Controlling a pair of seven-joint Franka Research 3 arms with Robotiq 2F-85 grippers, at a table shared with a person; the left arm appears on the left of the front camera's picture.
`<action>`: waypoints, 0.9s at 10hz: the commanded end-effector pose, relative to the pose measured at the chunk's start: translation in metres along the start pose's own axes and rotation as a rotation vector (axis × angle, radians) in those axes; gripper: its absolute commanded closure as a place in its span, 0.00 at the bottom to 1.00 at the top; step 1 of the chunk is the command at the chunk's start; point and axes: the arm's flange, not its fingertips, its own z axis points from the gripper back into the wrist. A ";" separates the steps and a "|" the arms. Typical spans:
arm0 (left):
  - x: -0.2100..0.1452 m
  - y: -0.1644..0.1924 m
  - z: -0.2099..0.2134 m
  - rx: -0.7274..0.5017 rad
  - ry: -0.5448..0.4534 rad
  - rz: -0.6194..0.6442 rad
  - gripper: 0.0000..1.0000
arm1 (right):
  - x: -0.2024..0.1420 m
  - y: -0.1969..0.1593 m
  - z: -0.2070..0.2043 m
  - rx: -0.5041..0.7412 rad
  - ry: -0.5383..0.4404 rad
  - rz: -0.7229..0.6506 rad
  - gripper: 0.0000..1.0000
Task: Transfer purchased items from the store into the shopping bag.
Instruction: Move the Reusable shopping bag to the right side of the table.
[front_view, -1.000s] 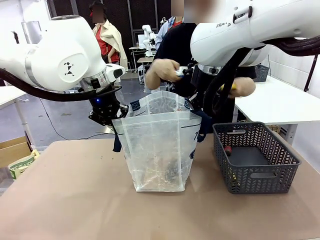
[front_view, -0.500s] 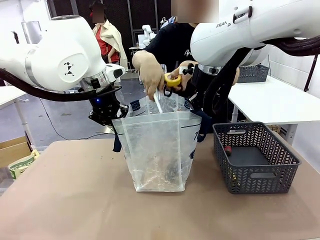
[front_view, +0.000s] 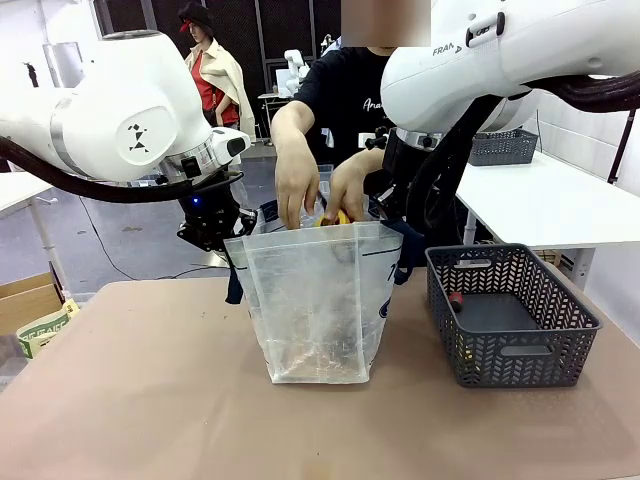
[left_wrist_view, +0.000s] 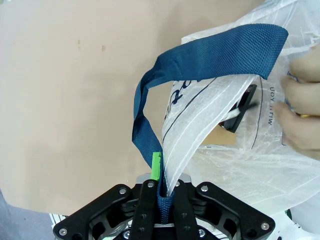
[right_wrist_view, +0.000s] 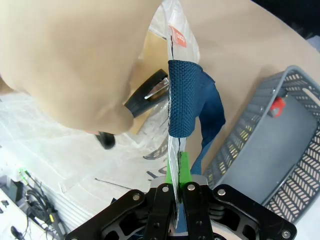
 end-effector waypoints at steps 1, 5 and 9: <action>-0.001 0.004 0.000 0.002 -0.001 0.019 1.00 | -0.001 -0.002 0.000 -0.001 0.000 -0.010 1.00; -0.001 0.004 0.000 0.002 -0.001 0.019 1.00 | -0.001 -0.002 0.000 -0.001 0.000 -0.010 1.00; -0.001 0.004 0.000 0.002 -0.001 0.019 1.00 | -0.001 -0.002 0.000 -0.001 0.000 -0.010 1.00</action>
